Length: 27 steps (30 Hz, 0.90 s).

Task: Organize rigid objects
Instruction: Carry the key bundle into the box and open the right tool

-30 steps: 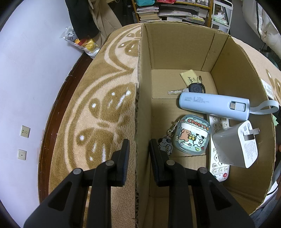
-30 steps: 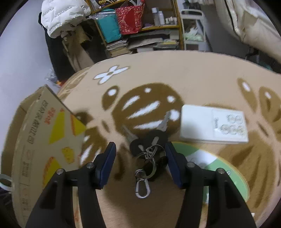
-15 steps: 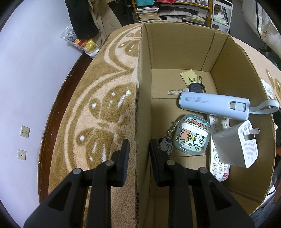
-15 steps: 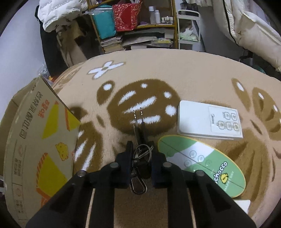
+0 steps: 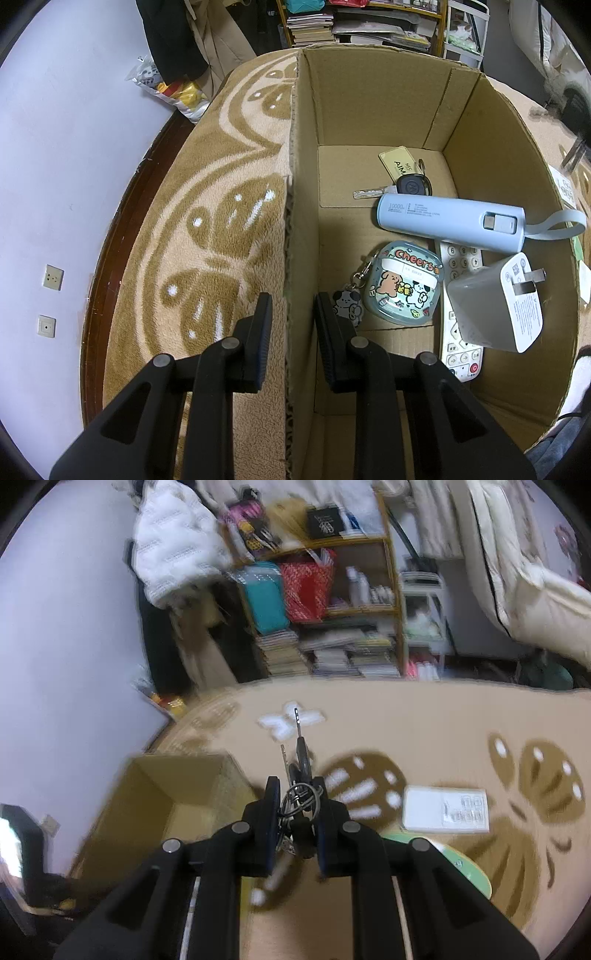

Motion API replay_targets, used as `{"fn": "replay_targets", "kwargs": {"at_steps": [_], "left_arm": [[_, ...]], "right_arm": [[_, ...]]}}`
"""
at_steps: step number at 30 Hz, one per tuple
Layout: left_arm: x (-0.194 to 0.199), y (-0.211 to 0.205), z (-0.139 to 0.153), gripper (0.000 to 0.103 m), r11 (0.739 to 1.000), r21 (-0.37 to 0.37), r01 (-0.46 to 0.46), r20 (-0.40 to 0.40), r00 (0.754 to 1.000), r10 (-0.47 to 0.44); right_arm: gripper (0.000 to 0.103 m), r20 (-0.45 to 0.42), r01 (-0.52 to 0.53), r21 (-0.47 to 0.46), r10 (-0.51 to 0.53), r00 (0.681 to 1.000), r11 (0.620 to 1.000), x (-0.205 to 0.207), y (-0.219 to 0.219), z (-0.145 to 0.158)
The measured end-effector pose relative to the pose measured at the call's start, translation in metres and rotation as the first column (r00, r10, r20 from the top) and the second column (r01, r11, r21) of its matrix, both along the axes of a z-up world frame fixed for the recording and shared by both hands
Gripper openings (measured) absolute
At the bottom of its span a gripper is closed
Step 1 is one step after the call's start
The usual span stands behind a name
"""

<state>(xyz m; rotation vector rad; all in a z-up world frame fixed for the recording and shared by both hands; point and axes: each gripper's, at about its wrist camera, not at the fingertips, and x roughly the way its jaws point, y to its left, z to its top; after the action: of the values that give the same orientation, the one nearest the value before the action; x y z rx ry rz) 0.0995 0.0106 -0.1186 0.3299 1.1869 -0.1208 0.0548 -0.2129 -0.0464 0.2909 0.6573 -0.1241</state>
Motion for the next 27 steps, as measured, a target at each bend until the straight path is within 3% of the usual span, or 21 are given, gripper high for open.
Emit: {"fn": "replay_targets", "kwargs": {"at_steps": [5,10,15,27], "left_arm": [[0.000,0.000,0.000,0.023,1.000,-0.002,0.000,0.000,1.000,0.000],[0.000,0.000,0.000,0.023,1.000,-0.001,0.000,0.000,1.000,0.000],[0.001,0.000,0.001,0.024,1.000,-0.003,-0.001,-0.001,1.000,0.001],[0.001,0.003,0.002,0.024,1.000,-0.013,-0.003,-0.006,1.000,0.003]], "right_arm": [[0.018,0.090,-0.079,-0.014,0.080,0.993,0.997,-0.008,0.027,0.038],[0.018,0.102,-0.164,-0.018,0.165,0.981,0.986,-0.005,0.055,0.047],[0.018,0.069,-0.243,0.019,0.241,0.968,0.970,0.003,0.075,0.037],[0.018,-0.098,-0.295,0.033,0.296,0.950,0.955,0.014,0.093,-0.008]]}}
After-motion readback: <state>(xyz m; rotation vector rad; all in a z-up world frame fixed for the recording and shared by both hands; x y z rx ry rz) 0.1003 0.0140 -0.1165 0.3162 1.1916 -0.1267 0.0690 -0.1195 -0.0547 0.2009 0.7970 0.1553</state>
